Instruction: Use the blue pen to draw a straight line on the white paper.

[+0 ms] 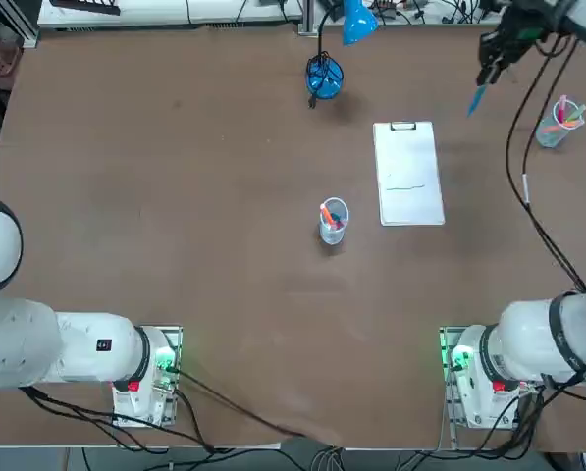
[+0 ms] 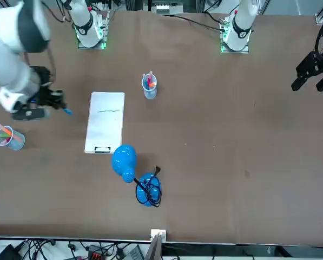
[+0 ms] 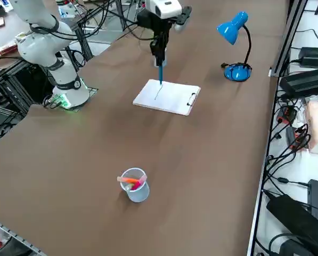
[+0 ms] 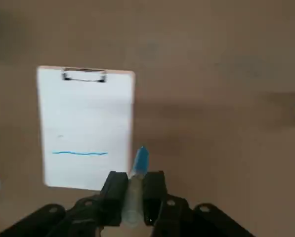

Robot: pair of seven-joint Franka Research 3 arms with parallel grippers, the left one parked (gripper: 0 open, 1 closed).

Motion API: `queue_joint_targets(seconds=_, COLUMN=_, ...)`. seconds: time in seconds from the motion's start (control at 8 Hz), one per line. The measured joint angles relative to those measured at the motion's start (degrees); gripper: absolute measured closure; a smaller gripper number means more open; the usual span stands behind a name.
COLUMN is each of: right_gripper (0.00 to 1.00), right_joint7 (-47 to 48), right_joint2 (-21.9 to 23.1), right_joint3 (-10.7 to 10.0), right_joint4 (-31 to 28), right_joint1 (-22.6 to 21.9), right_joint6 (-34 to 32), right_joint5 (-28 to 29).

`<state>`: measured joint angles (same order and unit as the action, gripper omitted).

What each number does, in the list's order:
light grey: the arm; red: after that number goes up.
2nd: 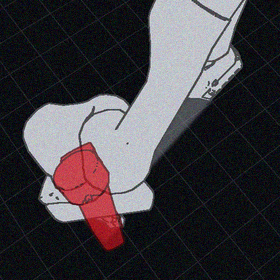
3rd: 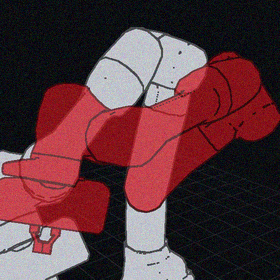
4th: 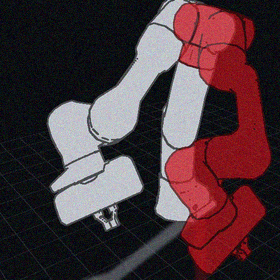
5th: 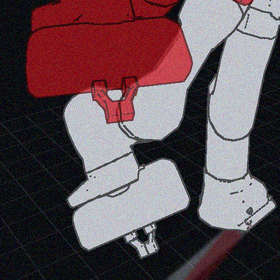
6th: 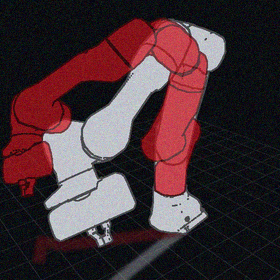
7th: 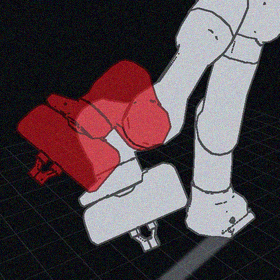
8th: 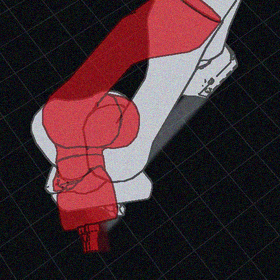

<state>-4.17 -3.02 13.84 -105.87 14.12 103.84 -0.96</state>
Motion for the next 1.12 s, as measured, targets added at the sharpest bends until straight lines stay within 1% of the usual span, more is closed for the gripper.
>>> queue_joint_targets(seconds=0.25, right_gripper=0.79, right_joint7=-10.01, right_joint2=-1.99, right_joint3=-0.16, right_joint4=2.44, right_joint1=7.85, right_joint6=0.33, right_joint5=-2.24)
queue_joint_targets(seconds=0.5, right_gripper=0.79, right_joint7=-19.98, right_joint2=-6.60, right_joint3=-0.19, right_joint4=7.03, right_joint1=14.84, right_joint6=1.01, right_joint5=-2.87)
queue_joint_targets(seconds=0.88, right_gripper=0.79, right_joint7=-32.26, right_joint2=-13.58, right_joint3=-0.17, right_joint4=13.63, right_joint1=21.85, right_joint6=1.32, right_joint5=-2.99)
queue_joint_targets(seconds=1.12, right_gripper=0.79, right_joint7=-38.35, right_joint2=-17.00, right_joint3=-0.14, right_joint4=15.46, right_joint1=25.40, right_joint6=3.60, right_joint5=-3.01)
